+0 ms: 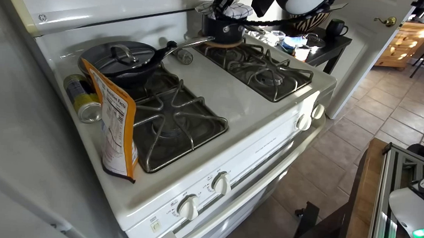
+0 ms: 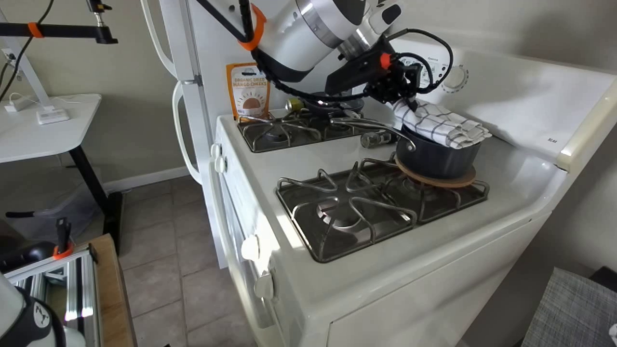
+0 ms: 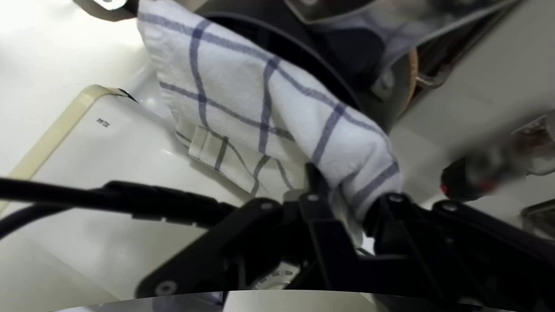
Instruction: Place the towel on the pot
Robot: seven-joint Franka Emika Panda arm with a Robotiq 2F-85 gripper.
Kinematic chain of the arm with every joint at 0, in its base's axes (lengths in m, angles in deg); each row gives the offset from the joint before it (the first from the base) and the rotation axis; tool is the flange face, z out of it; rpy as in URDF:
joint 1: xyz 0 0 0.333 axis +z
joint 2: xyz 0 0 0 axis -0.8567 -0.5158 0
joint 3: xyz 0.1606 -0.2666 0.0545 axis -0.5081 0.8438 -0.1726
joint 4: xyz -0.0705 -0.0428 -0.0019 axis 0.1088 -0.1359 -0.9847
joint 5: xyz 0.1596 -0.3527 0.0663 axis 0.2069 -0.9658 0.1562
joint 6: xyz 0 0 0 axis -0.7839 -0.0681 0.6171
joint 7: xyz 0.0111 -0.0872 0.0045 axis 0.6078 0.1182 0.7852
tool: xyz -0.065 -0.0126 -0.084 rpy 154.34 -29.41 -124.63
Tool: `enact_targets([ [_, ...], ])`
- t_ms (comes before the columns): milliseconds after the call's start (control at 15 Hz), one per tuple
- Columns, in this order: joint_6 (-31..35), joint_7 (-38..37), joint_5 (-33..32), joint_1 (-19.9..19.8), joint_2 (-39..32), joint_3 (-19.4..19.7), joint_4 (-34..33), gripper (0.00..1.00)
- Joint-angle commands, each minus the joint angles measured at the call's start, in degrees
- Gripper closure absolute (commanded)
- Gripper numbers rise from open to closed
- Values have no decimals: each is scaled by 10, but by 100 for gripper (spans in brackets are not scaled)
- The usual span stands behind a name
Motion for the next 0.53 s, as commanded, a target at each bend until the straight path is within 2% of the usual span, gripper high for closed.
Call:
enact_targets([
  [0, -8, 59, 14, 0, 42, -17, 42, 46],
  [200, -10, 59, 3, 1, 52, -16, 41, 24],
  [333, 15, 67, 28, -5, 70, -20, 51, 9],
  [400, 39, 92, 61, -12, 92, -25, 67, 1],
  [467, 73, 128, 97, -18, 111, -30, 84, 0],
])
